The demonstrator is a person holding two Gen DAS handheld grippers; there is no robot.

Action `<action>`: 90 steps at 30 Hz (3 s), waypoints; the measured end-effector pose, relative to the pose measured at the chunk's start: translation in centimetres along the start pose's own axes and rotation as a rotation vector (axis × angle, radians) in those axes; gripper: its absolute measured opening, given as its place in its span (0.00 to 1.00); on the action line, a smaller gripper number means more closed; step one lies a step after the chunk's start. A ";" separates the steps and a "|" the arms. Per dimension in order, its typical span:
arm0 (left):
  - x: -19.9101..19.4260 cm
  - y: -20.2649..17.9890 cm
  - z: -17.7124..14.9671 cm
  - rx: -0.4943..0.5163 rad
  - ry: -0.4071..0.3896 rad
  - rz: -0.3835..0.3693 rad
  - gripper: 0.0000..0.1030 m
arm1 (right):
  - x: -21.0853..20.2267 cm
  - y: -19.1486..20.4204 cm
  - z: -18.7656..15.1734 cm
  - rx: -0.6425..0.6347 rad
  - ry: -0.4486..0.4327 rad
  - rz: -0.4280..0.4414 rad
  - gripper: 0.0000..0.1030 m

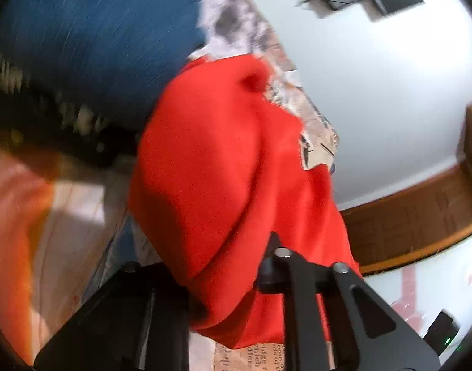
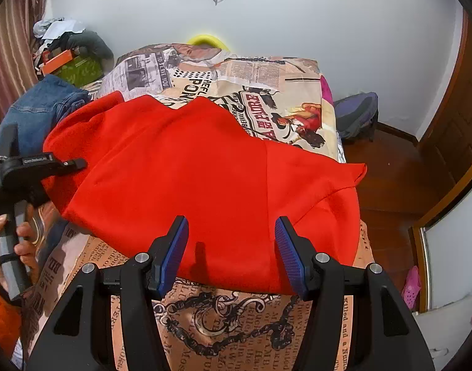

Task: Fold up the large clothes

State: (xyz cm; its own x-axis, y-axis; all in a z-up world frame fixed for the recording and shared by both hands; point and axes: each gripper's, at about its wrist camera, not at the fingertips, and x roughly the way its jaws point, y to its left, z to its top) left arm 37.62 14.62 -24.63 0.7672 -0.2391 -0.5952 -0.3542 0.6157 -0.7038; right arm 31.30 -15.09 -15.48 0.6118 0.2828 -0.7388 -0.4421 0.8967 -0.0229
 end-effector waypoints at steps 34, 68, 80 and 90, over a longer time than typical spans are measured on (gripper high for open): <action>-12.6 -10.1 1.2 0.469 -0.290 0.006 0.03 | 11.3 12.1 2.3 0.016 0.322 0.521 0.53; -3.5 -16.3 -13.6 0.967 0.249 0.024 0.46 | -3.6 -2.6 -0.4 0.065 0.016 0.133 0.53; -5.1 -11.9 -8.2 0.896 0.155 0.182 0.58 | 0.6 4.0 2.6 -0.049 0.020 0.173 0.76; -2.4 -8.1 -9.2 0.857 0.195 0.212 0.68 | 3.3 -1.1 -1.8 -0.006 0.137 0.069 0.77</action>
State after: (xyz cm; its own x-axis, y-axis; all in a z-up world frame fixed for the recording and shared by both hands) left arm 33.77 3.26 -21.06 0.5994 -0.1314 -0.7896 0.1012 0.9910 -0.0881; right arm 32.61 -15.72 -19.05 0.4844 0.2945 -0.8238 -0.4842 0.8745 0.0279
